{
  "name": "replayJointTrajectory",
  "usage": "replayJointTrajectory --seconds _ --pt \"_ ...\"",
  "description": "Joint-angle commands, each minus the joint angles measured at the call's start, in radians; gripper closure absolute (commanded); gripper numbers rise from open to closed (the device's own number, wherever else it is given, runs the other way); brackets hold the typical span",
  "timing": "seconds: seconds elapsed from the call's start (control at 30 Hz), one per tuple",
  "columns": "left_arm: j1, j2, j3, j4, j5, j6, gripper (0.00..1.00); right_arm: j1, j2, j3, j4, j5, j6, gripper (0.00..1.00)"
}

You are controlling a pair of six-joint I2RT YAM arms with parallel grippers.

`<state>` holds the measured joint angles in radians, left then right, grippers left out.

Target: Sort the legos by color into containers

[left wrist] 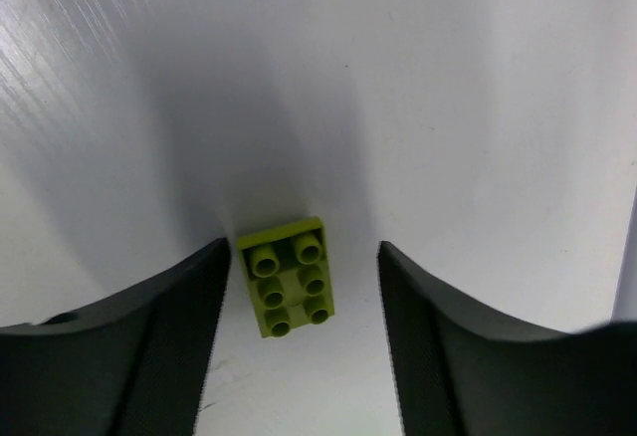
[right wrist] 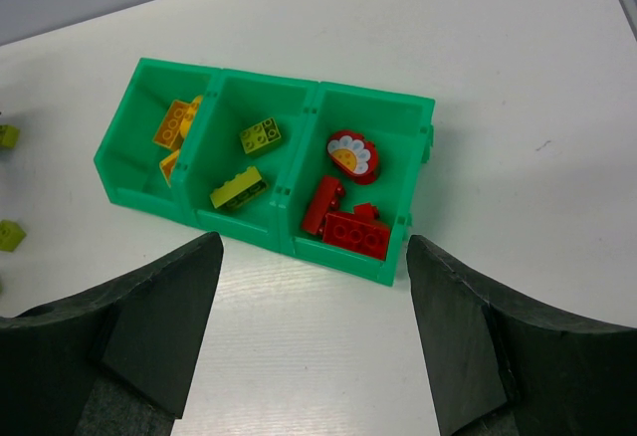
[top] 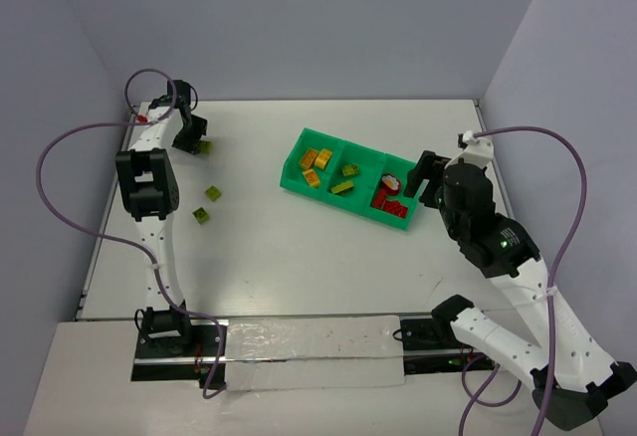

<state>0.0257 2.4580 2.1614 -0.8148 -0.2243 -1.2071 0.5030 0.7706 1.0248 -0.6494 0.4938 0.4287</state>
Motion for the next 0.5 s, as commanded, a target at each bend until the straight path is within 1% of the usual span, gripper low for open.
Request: replayJointTrajectory --seconds 0.0,0.07,0.3,0.37,0.4,0.47 --pt "-0.006 -0.003 -0.045 -0.017 -0.008 0.001 0.38 -0.004 0.000 0.017 0.044 0.010 -0.005 0.18" --pt "-0.007 -0.020 -0.074 -0.010 -0.012 0.012 0.44 -0.004 -0.001 0.015 0.047 0.006 -0.002 0.18" --pt "-0.015 -0.096 -0.158 -0.002 -0.027 0.096 0.60 -0.004 -0.013 0.014 0.048 -0.011 0.009 0.18" --pt "-0.018 -0.136 -0.187 0.012 -0.020 0.149 0.67 -0.004 -0.018 0.015 0.048 -0.017 0.013 0.18" --pt "-0.017 -0.165 -0.205 0.023 -0.017 0.189 0.73 -0.004 -0.023 0.017 0.048 -0.019 0.016 0.18" --pt "-0.059 -0.209 -0.226 0.037 -0.018 0.235 0.80 -0.004 -0.028 0.017 0.048 -0.021 0.019 0.18"
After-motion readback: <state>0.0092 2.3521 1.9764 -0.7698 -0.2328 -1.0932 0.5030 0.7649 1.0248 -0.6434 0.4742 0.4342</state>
